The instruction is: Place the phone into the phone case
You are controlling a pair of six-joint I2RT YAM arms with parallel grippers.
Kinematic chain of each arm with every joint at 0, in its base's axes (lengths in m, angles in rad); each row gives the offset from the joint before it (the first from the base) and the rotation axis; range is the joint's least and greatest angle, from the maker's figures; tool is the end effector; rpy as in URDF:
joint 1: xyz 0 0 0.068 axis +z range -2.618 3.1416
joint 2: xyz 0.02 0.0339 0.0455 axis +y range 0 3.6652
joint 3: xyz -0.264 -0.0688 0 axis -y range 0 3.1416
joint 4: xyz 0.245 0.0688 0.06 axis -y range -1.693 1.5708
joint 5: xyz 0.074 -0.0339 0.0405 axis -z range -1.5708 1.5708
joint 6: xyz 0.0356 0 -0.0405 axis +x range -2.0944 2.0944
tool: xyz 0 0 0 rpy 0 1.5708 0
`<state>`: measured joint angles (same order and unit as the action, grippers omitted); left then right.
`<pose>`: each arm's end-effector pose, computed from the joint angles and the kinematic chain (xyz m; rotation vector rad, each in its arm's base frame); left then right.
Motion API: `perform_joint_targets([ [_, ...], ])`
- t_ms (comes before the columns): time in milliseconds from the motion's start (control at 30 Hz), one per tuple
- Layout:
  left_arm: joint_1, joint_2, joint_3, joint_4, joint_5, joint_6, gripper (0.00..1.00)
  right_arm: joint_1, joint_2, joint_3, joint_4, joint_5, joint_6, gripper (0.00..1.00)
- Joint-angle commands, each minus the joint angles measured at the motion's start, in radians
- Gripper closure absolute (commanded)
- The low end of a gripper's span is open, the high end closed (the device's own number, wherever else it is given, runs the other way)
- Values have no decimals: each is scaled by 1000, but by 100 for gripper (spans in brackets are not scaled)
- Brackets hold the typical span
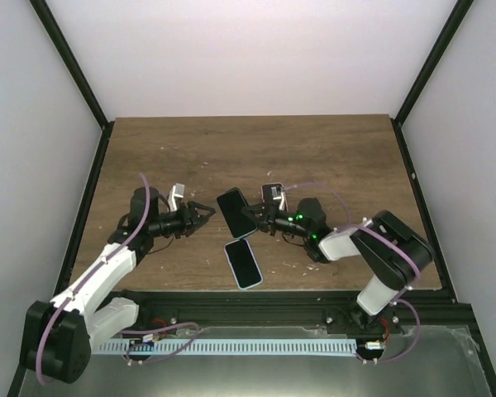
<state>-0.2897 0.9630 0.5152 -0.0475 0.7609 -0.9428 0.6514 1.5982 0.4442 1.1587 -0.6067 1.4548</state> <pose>0.1883 -0.0818 0.2308 -0.2111 2.2773 -1.4929 0.2140 0.1887 0.1782 0.1962 2.0162 1.9864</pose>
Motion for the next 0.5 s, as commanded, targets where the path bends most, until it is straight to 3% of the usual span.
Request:
perform_joint_targets([
  [0, 10, 95, 22, -85, -94, 100, 46, -12, 104, 118, -58, 75, -100, 82],
  [333, 25, 379, 101, 9, -128, 156, 53, -16, 373, 296, -200, 188, -161, 81],
  [467, 29, 469, 130, 42, -123, 173, 56, -16, 375, 288, -274, 189, -202, 72],
])
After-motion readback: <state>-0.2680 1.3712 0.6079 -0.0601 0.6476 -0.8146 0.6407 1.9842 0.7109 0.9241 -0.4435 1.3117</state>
